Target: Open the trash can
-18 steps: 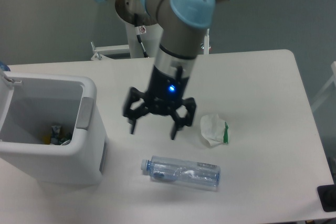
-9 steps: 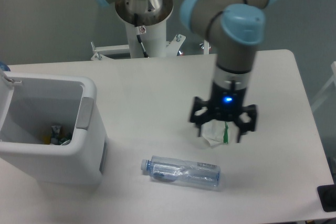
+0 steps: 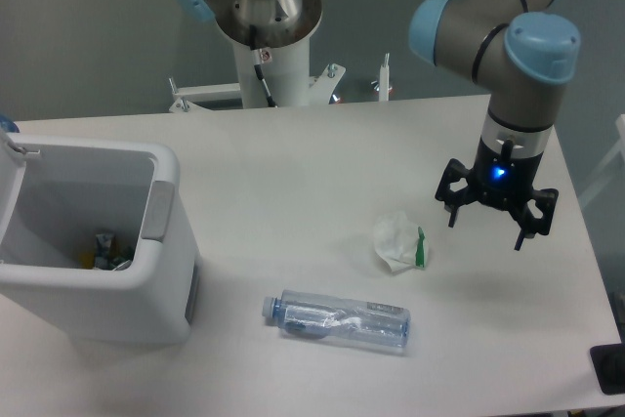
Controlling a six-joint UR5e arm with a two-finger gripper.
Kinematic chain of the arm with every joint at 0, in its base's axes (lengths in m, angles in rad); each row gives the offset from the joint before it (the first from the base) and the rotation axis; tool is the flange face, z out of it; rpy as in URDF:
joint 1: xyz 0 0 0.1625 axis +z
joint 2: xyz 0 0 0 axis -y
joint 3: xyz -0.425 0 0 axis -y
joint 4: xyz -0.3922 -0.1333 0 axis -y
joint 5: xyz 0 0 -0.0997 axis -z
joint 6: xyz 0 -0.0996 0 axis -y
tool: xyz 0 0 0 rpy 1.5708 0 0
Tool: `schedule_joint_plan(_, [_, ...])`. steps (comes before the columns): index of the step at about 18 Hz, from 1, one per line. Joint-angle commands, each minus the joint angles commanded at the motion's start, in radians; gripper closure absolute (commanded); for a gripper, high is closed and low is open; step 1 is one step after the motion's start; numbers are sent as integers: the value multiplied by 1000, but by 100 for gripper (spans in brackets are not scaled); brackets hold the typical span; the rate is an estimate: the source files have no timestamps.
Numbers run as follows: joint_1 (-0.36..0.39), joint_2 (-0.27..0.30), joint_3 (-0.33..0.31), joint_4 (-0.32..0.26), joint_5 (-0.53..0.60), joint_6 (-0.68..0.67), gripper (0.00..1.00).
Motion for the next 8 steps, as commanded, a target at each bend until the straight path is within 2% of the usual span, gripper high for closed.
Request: schedule_joint_plan(8, [-20, -5, 0, 2, 5, -11, 0])
